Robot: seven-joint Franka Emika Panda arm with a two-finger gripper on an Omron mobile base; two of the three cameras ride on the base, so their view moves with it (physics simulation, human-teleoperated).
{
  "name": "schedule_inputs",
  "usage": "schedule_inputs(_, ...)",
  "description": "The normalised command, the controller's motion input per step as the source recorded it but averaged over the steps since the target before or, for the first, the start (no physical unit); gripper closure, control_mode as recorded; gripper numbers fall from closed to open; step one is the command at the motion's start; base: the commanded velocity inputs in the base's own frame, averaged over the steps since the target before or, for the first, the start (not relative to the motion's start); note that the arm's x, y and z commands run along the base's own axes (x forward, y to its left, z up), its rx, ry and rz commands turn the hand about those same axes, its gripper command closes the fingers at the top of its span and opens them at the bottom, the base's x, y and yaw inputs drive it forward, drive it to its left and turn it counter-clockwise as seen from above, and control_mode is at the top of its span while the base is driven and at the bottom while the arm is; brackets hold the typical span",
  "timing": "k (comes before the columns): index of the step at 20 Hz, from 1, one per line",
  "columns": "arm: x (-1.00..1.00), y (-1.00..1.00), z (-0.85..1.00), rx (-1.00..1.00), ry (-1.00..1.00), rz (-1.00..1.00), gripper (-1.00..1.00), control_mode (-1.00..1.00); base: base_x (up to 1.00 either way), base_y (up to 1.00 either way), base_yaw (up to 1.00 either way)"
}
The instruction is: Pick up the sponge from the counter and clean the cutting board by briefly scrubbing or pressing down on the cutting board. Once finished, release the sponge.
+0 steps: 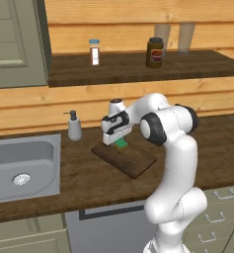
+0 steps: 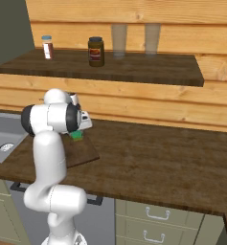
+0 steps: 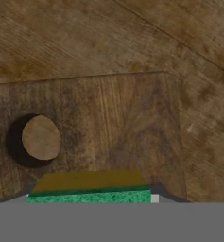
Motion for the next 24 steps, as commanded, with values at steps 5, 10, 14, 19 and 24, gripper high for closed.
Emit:
schedule_inputs(5, -0.30, -0.35, -0.01, 0.00, 0.00, 0.22, 1.00, -1.00, 0.00, 0.00, 0.00)
schedule_inputs(10, -0.38, -0.31, -0.02, 0.00, 0.00, 0.24, 1.00, -1.00, 0.00, 0.00, 0.00)
schedule_inputs(14, -0.17, -0.02, -0.18, 0.00, 0.00, 0.22, 1.00, -1.00, 0.00, 0.00, 0.00)
schedule_inputs(19, -0.20, 0.01, -0.07, 0.06, 0.00, 0.11, 1.00, -1.00, 0.00, 0.00, 0.00)
schedule_inputs(24, -0.28, 0.01, 0.00, 0.11, 0.00, 0.02, 1.00, -1.00, 0.00, 0.00, 0.00)
